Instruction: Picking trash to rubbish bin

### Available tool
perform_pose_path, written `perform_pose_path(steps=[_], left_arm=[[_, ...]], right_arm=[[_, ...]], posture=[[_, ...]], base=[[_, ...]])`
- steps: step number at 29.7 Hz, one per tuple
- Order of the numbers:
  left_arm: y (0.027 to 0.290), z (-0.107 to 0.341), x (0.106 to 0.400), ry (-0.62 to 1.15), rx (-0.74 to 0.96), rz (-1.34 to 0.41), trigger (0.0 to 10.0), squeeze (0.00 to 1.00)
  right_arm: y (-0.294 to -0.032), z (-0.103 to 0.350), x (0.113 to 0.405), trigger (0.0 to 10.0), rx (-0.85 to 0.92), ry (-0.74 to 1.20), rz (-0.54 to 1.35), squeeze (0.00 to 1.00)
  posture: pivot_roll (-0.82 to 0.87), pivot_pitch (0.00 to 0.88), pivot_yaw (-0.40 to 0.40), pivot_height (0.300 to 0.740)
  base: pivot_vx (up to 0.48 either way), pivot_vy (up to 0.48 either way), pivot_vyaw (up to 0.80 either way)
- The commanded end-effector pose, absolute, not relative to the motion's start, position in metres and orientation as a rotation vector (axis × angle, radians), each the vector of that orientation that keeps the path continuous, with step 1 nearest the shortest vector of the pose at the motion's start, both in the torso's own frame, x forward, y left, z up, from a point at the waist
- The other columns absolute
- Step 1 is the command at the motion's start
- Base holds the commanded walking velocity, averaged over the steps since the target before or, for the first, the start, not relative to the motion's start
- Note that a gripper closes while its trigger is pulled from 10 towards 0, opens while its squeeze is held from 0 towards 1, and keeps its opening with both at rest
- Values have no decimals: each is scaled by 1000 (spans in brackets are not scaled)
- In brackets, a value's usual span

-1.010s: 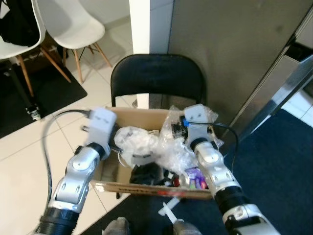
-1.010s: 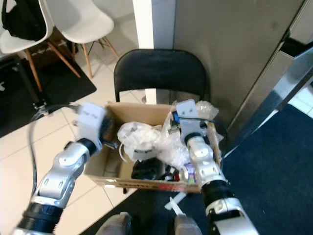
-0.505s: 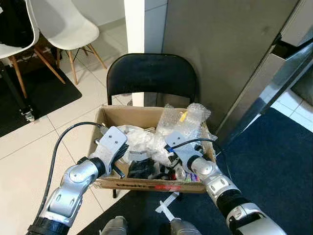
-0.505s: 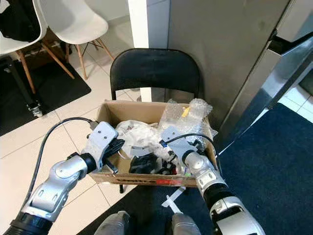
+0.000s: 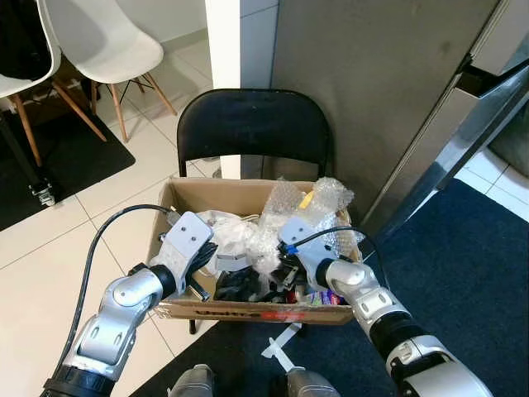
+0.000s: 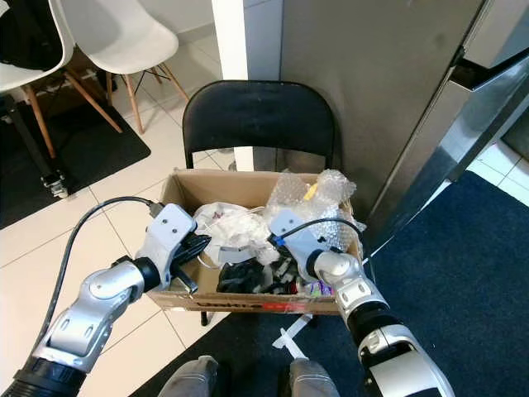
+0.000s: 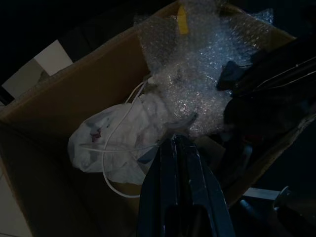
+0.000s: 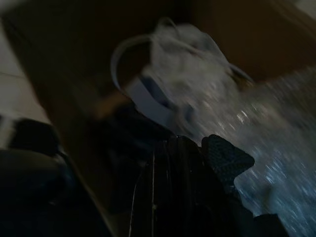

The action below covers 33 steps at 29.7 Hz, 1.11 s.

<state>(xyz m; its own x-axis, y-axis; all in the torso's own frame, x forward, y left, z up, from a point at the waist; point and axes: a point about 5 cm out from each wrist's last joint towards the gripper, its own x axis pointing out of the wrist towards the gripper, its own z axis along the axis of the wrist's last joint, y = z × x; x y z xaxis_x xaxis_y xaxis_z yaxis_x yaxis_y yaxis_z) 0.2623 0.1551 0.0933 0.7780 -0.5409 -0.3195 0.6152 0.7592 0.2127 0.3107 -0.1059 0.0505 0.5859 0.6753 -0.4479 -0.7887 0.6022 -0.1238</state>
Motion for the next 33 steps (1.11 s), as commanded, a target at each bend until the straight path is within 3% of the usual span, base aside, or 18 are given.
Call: perform_pose_path(steps=[1,7,8,9,10,13,14,15,18,19,20,21,25,27,30,31,33], left_arm=[[157,94,261,248,320,-639,10000,0],[156,94,261,246,315,-640,10000,0],[156,94,261,246,315,-640,10000,0],[156,94,261,246,315,-640,10000,0],[156,94,261,246,314,-641,10000,0],[156,94,261,246,314,-641,10000,0],[156,94,262,246,315,-641,10000,0],[156,94,262,246,315,-641,10000,0],[157,95,263,245,316,-638,10000,0],[157,95,263,244,317,-636,10000,0],[157,95,263,243,318,-635,10000,0],[157,95,263,240,319,-632,10000,0],[157,98,268,209,326,-580,10000,0],[157,98,268,209,326,-580,10000,0],[177,107,285,137,252,-211,10000,0],[177,107,285,137,252,-211,10000,0],[189,111,286,113,173,-33,10000,0]], right_arm=[[-108,47,306,10000,-283,395,882,251],[-96,51,305,10000,-186,369,909,251],[-94,52,304,10000,-158,362,917,380],[-94,52,304,10000,-158,362,917,380],[-92,54,304,10000,-126,352,916,1000],[-88,60,305,10000,-62,331,923,1000],[-82,79,310,10000,123,249,911,1000],[-82,79,310,10000,123,249,911,1000],[-83,107,321,10000,350,126,819,1000],[-86,114,326,10000,398,88,763,349],[-89,119,331,10000,428,61,709,82],[-95,122,336,10000,457,44,640,0],[-131,122,356,10000,396,14,267,0],[-131,122,356,10000,396,14,267,0],[-160,116,354,10000,169,44,96,0],[-160,116,354,10000,169,44,96,0],[-159,116,345,10000,71,33,111,0]], posture=[[81,89,-12,740],[83,90,-14,740],[83,90,-14,740],[83,90,-14,740],[85,89,-14,740],[85,89,-13,740],[83,87,-11,740],[83,87,-11,740],[80,85,-11,740],[80,85,-11,740],[80,85,-11,740],[80,85,-11,740],[80,75,-14,740],[80,75,-14,740],[73,65,-13,740],[73,65,-13,740],[68,61,-12,740]], base=[[0,0,0],[0,0,0],[0,0,0],[0,0,0],[0,0,0],[0,0,0],[0,0,0],[0,0,0],[0,0,0],[0,0,0],[0,0,0],[0,0,0],[0,0,0],[0,0,0],[0,0,0],[0,0,0],[0,0,0]])
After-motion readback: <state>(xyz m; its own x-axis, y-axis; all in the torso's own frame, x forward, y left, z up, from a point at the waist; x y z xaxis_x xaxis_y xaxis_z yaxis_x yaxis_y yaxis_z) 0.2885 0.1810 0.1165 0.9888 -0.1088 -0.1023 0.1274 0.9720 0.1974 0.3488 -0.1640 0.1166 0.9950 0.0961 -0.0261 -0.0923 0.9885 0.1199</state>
